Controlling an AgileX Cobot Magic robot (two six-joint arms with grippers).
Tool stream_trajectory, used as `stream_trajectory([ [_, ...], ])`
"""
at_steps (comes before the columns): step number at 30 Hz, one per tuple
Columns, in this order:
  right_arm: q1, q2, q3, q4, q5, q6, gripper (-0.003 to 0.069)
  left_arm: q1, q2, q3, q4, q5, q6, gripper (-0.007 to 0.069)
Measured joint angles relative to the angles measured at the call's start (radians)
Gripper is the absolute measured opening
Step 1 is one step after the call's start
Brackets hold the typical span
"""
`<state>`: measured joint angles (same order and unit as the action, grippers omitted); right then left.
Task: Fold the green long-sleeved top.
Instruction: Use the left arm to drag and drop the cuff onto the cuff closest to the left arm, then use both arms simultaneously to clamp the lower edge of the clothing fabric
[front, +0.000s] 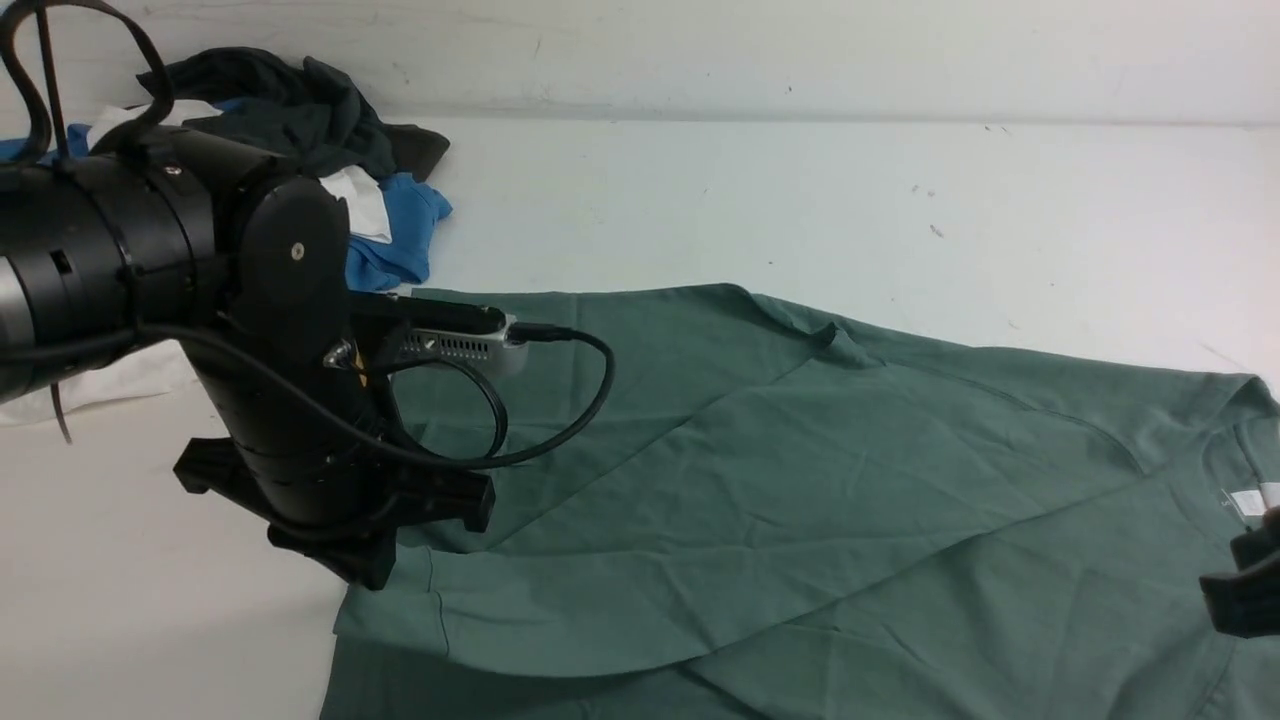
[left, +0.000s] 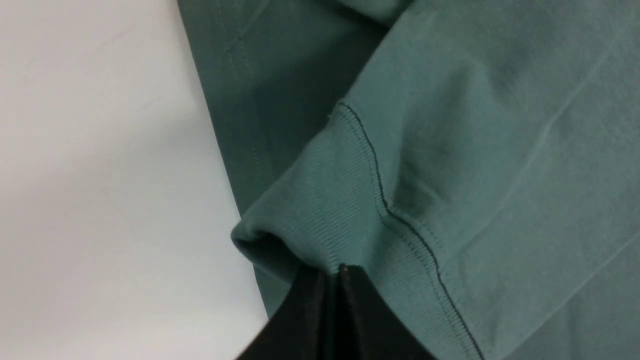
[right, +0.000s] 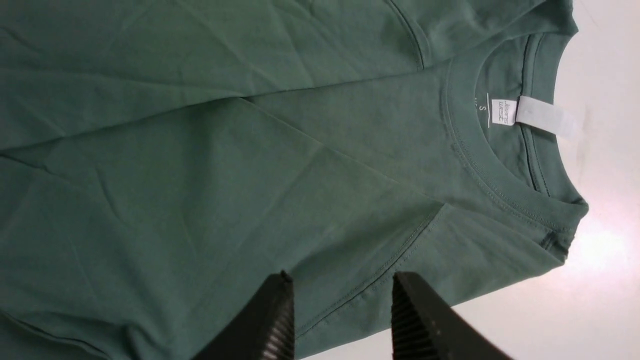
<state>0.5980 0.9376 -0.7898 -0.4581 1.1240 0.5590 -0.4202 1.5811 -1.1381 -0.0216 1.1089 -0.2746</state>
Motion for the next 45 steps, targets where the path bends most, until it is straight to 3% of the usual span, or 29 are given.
stream_trajectory([
  [7, 0.000, 0.000, 0.000, 0.018, 0.000, 0.000, 0.0267, 0.000, 0.000, 0.006, 0.000, -0.017, 0.000, 0.0048],
  [14, -0.001, 0.004, -0.022, 0.060, -0.004, -0.010, 0.0248, -0.001, 0.000, 0.006, 0.060, -0.017, 0.000, 0.0186],
  [20, -0.118, 0.104, -0.198, 0.179, 0.022, -0.160, 0.0173, -0.001, -0.004, 0.004, 0.105, -0.002, 0.000, 0.0244],
  [23, -0.285, 0.257, -0.351, 0.361, 0.080, -0.387, 0.0120, -0.001, -0.014, 0.002, 0.102, 0.033, 0.008, 0.0200],
  [25, -0.332, 0.304, -0.390, 0.423, 0.094, -0.457, 0.0106, -0.001, -0.022, 0.002, 0.097, 0.043, 0.016, 0.0172],
  [28, -0.446, 0.463, -0.516, 0.603, 0.100, -0.653, 0.0073, -0.001, -0.083, 0.002, 0.071, 0.047, 0.034, 0.0052],
  [34, -0.437, 0.647, -0.665, 0.658, 0.029, -0.711, 0.0077, -0.001, -0.207, 0.002, 0.063, 0.041, 0.036, -0.0004],
  [40, -0.374, 0.885, -0.886, 0.583, -0.058, -0.714, 0.0125, -0.001, -0.319, 0.022, 0.064, 0.052, 0.036, -0.0004],
  [45, -0.368, 1.120, -1.099, 0.580, -0.069, -0.714, 0.0240, -0.001, -0.369, 0.028, 0.067, 0.105, 0.036, -0.0004],
])
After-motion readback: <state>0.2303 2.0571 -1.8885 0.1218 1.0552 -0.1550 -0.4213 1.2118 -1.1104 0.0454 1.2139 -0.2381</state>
